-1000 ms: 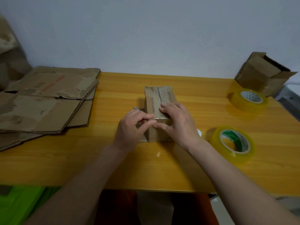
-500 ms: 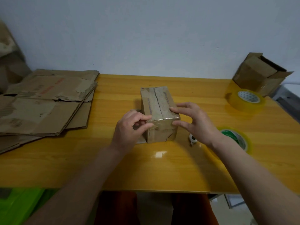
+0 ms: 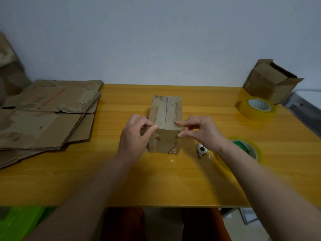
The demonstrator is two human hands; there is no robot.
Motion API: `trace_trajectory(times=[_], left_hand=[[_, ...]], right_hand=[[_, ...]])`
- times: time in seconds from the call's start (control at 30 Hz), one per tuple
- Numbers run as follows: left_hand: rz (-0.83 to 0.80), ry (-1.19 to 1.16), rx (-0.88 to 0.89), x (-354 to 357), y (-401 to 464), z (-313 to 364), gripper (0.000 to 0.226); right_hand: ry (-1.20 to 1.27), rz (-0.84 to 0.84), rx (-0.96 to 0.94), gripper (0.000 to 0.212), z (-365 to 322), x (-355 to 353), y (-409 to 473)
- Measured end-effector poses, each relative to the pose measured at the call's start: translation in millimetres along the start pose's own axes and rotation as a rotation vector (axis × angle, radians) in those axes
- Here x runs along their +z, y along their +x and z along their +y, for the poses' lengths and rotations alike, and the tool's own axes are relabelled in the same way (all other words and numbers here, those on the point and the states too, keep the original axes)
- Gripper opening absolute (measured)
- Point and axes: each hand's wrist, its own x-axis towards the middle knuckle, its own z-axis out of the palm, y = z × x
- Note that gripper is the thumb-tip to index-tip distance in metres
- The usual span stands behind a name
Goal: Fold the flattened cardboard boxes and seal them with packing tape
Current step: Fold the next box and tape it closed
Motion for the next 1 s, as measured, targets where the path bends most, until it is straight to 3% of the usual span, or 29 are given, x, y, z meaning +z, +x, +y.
trace_trajectory(times=[0.1,0.2,0.3,0.37,0.5,0.67,0.87,1.0], left_hand=[[0.088,0.128,-0.028,9,-2,20,0.016],[-0.052,0.282,-0.078,19,-5,35,0.058],[-0.17,0.406,-0.101,22,-6,33,0.083],[-0.157,0.379,-0.073,23,-5,28,0.081],[-0.181,0.271,0.0,20,-3,18,0.07],[-0.31,0.232,0.073,-6,-2,1,0.06],[-0.452,0.281,0.124,-42,13,-9,0.045],[-0.368,0.523,-0.041,-51,26,4,0.042]], right_hand=[[0.005,0.035,-0.039,0.026,-2,17,-5],[0.024,0.032,-0.104,0.014,-3,34,-6],[-0.084,0.23,-0.154,0.013,1,35,-7],[-0.284,0.365,-0.224,0.016,3,31,-5],[-0.553,0.101,-0.231,0.039,3,29,8],[-0.748,0.075,-0.115,0.042,-8,9,33],[-0.523,-0.001,0.112,0.05,-22,3,58],[-0.12,-0.035,0.334,0.064,-19,2,51]])
